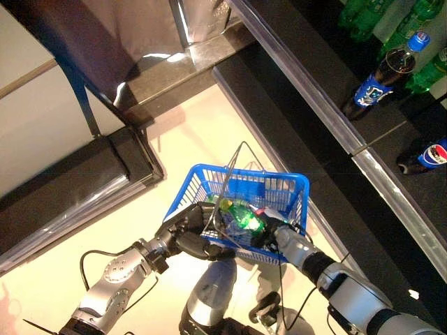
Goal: Pick up the drink and place into the basket.
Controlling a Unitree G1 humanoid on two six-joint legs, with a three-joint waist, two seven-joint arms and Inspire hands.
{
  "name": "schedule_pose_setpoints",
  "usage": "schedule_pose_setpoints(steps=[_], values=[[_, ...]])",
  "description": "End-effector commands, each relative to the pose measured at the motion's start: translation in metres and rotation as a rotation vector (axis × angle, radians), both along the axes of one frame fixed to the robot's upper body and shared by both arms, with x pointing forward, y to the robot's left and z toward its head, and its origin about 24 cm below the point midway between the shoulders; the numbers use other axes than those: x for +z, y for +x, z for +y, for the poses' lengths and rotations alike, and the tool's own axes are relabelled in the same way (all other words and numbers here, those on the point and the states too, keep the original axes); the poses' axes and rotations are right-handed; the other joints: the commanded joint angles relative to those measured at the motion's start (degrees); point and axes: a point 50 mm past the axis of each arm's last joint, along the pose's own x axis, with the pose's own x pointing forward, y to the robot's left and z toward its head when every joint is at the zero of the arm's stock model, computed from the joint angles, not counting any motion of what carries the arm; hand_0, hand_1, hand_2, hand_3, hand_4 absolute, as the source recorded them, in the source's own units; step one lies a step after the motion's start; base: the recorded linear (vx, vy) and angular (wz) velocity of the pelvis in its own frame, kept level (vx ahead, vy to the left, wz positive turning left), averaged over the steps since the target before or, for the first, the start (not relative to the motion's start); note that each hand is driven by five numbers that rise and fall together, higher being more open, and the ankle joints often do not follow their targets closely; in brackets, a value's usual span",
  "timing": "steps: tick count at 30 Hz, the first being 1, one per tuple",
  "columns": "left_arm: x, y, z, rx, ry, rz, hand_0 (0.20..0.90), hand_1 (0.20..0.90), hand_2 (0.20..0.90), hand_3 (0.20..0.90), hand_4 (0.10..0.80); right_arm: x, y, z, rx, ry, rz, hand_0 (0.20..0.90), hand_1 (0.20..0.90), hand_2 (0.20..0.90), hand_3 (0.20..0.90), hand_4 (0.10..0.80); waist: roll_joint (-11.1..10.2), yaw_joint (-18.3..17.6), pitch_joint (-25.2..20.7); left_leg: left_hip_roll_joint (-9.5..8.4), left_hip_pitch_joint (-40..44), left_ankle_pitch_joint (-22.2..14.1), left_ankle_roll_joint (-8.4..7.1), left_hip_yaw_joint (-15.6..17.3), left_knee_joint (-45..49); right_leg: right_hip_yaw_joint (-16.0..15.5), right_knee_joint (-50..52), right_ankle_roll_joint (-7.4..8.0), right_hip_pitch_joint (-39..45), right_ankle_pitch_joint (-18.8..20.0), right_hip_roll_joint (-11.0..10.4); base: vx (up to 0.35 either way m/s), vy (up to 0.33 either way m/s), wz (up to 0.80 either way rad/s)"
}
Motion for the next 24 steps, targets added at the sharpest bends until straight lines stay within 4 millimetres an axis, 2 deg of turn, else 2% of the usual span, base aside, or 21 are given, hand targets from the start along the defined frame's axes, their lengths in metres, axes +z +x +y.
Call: schedule_pose_setpoints(steps=[1,2,3,4,11,19,22,24], values=[[0.151,-0.020,-0.040,-0.291,-0.505,-0.735,0.300,0.300,0.300,0.200,0.100,-0.014,-0.011,-0.013,0.034,-0.111,0.055,0.300,0.300,0.300,0.200,0.100,0.23,0.72,-5.02,-0.27,-1.09,-3.61,0.67,-0.09,4.01,-0.34,0.77,-3.90,-1.77,7.23,0.99,0.021,0.009,0.09],[0.152,-0.020,-0.041,-0.288,-0.507,-0.729,0.300,0.300,0.300,0.200,0.100,-0.017,-0.013,-0.014,0.042,-0.141,0.057,0.366,0.366,0.366,0.277,0.177,0.37,0.76,-5.00,-0.28,-1.02,-3.57,0.73,-0.12,3.89,-0.36,0.79,-3.81,-1.82,7.32,0.95,0.000,0.000,0.00],[0.152,-0.020,-0.041,-0.288,-0.510,-0.724,0.300,0.300,0.300,0.200,0.100,-0.016,-0.012,-0.015,0.037,-0.140,0.051,0.731,0.731,0.731,0.702,0.602,0.43,0.77,-4.92,-0.30,-1.05,-3.55,0.77,-0.10,3.88,-0.38,0.79,-3.75,-1.85,7.37,0.90,0.000,0.000,0.00],[0.152,-0.019,-0.042,-0.281,-0.518,-0.705,0.300,0.300,0.300,0.200,0.100,-0.016,-0.012,-0.014,0.019,-0.121,0.042,0.900,0.900,0.900,0.900,0.800,0.47,0.74,-4.86,-0.31,-1.11,-3.56,0.80,-0.04,3.90,-0.41,0.76,-3.68,-1.90,7.43,0.85,0.000,0.000,0.00],[0.145,-0.018,-0.041,-0.262,-0.515,-0.677,0.300,0.300,0.300,0.200,0.100,-0.007,-0.006,-0.007,-0.053,-0.005,-0.075,0.900,0.900,0.900,0.900,0.800,0.21,0.19,-4.58,-0.02,-0.55,-3.58,0.81,0.55,3.69,-0.33,0.46,-3.34,-1.72,8.04,0.57,0.000,0.000,0.00],[0.136,-0.014,-0.031,-0.190,-0.473,-0.680,0.300,0.300,0.300,0.200,0.100,0.029,0.003,-0.005,-0.070,0.140,-0.264,0.900,0.900,0.900,0.900,0.800,-1.46,-2.15,-4.59,0.80,0.10,-3.68,0.91,2.17,3.07,0.72,-0.02,-2.94,-1.89,8.64,0.94,0.000,0.000,0.00],[0.131,-0.015,-0.024,-0.135,-0.387,-0.739,0.300,0.300,0.300,0.200,0.100,0.046,0.000,-0.011,-0.077,0.179,-0.370,0.900,0.900,0.900,0.900,0.800,-2.32,-3.42,-4.68,1.26,0.51,-3.80,0.95,2.85,2.74,1.22,-0.31,-2.86,-1.93,8.88,1.20,0.005,-0.005,-0.02],[0.125,-0.013,-0.014,-0.082,-0.336,-0.736,0.300,0.300,0.300,0.200,0.100,0.065,-0.002,-0.024,-0.081,0.227,-0.459,0.900,0.900,0.900,0.900,0.800,-3.12,-4.88,-5.04,1.81,0.85,-3.80,1.05,3.78,2.36,1.89,-0.54,-2.69,-2.05,9.07,1.48,0.011,-0.005,-0.09]])
